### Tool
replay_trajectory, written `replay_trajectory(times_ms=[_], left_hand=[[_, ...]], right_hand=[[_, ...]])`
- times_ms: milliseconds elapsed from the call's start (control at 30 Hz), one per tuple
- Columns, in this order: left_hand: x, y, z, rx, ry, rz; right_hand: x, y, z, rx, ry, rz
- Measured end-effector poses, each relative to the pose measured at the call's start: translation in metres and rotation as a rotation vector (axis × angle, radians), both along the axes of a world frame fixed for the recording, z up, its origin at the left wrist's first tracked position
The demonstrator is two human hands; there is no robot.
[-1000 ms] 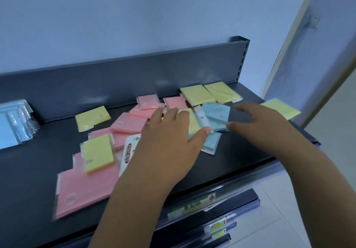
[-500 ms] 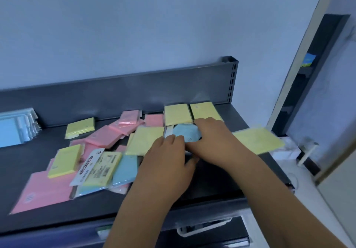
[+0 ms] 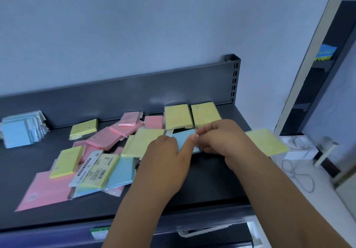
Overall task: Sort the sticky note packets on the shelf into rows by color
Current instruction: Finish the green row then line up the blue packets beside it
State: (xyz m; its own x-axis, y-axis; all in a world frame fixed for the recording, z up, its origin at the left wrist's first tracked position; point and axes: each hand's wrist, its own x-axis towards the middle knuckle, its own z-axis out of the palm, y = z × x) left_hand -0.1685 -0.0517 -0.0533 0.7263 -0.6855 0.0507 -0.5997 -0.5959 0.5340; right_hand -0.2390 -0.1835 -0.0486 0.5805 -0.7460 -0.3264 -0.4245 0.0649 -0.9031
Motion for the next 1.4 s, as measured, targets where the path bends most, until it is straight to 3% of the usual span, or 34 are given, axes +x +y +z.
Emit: replay_trajectory(times_ms=[67, 167, 367, 533, 733, 1133, 1400], left_hand=[[-0.001, 0.001, 0.002, -0.015, -0.037, 0.009], [-0.001, 0.003, 0.008, -0.122, 0.004, 0.074], [-0.004, -0.002, 0.02, -0.477, 0.311, 0.139], [-0.005, 0.0, 0.027, -0.668, 0.421, 0.127], [0.009, 0.012, 0.033, -0.727, 0.485, 0.124], [0.113, 0.121, 0.038, -0.765, 0.514, -0.015], [0.202, 0.235, 0.04, -0.639, 0.408, -0.067]], right_hand=[[-0.003, 0.002, -0.001, 0.099, -0.15, -0.043], [-0.008, -0.002, -0.003, 0.016, -0.228, -0.121], [-0.019, -0.015, -0.002, 0.085, -0.458, -0.148], [-0.017, -0.009, 0.0, 0.157, -0.618, -0.173], [0.0, 0.015, 0.011, -0.103, -0.581, -0.234], [0.098, 0.136, 0.025, -0.041, -0.579, -0.218], [0.183, 0.247, 0.016, -0.02, -0.563, -0.124]])
